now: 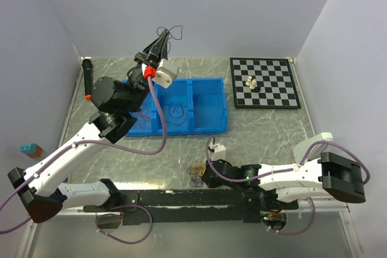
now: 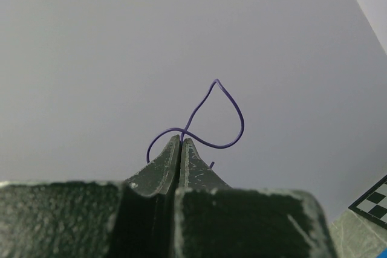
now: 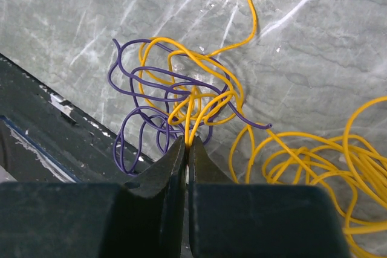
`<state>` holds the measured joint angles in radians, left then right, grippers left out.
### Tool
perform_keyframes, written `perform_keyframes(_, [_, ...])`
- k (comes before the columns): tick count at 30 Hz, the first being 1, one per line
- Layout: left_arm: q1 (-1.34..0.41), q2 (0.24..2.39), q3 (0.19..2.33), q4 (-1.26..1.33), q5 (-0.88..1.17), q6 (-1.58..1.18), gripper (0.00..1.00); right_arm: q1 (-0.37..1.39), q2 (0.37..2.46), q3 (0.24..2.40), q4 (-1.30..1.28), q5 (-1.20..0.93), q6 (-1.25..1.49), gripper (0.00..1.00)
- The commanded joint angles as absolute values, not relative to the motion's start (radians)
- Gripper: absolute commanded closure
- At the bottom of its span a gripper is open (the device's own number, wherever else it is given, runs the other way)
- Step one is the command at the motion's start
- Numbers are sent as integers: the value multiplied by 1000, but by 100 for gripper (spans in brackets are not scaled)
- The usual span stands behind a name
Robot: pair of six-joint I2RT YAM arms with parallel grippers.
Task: Untangle the cables
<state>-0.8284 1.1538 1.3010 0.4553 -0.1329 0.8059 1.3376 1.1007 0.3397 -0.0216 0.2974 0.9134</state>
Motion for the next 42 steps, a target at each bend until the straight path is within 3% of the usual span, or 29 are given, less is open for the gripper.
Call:
perform_keyframes(1, [-799, 1177, 1293, 529, -133, 747, 99, 1345, 1097, 336, 28, 305, 930, 100])
perform_keyframes(25, [-715, 1269, 1177, 491, -143, 635, 98, 1345, 1068, 307, 32, 313, 954, 100])
perform_keyframes(30, [-713, 1321, 1229, 321, -195, 499, 92, 1345, 1072, 316, 32, 313, 953, 100])
perform_keyframes(36, [-710, 1387, 1262, 98, -282, 377, 94, 1345, 1052, 304, 29, 321, 960, 100])
perform_keyframes(42, [-709, 1414, 1192, 54, -294, 394, 90, 1345, 1046, 302, 29, 322, 963, 100])
